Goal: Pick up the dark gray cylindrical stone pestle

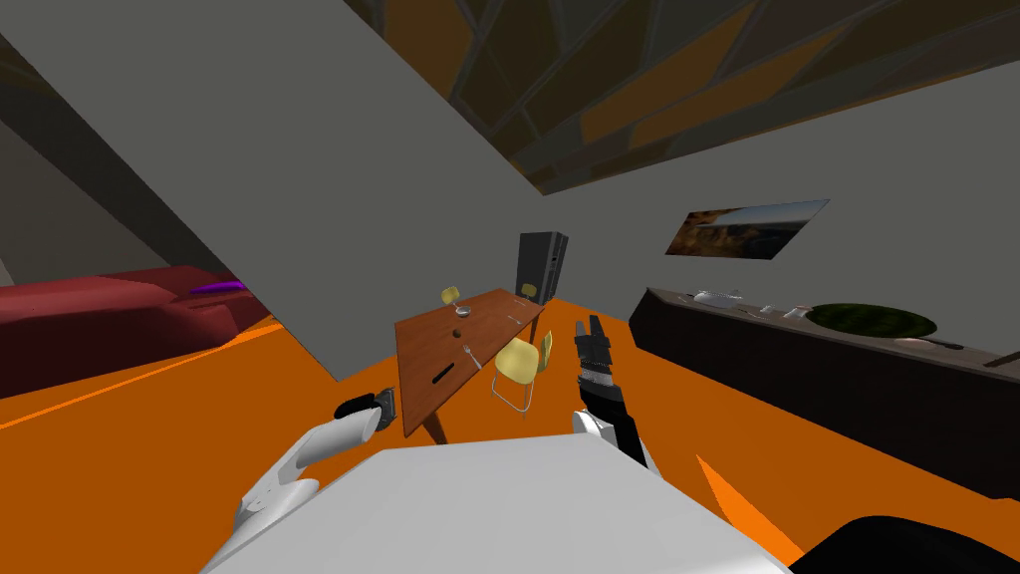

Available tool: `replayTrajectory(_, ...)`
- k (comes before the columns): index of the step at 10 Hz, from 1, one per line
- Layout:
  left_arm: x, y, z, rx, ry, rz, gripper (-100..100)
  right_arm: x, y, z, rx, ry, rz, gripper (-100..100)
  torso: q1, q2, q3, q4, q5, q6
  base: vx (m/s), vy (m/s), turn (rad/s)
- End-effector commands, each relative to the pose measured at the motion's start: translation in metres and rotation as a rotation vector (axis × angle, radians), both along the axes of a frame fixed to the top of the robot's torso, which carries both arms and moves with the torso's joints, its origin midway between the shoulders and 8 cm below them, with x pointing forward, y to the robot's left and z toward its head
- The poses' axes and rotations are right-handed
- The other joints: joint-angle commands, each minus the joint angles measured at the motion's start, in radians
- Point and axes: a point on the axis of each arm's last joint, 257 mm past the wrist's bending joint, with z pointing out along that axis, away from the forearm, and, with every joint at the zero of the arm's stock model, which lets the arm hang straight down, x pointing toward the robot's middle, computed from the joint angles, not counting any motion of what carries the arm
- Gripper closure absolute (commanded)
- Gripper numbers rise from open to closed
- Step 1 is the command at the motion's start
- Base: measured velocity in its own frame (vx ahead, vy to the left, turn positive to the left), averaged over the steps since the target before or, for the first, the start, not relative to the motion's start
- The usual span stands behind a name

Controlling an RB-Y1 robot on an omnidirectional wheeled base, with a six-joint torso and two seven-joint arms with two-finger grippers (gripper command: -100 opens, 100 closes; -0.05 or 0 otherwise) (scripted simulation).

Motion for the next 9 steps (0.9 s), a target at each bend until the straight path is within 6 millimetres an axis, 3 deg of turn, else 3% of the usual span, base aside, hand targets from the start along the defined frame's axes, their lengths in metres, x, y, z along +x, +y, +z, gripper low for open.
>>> replayTrajectory(1, -0.004, -0.002, -0.005, -0.023, 0.024, 0.021, -100, 0.0, 0.0, 0.0, 0.0, 0.0, 0.0, 0, 0.0, 0.0, 0.0, 0.0, 0.0, 0.0, 0.046, -0.045, -0.016)
replayTrajectory(9, -0.012, -0.021, -0.03, -0.21, 0.15, 0.174, -100, 0.0, 0.0, 0.0, 0.0, 0.0, 0.0, 0, 0.001, -0.002, -0.001, -0.001, 0.0, 0.0, 0.066, -0.048, -0.028)
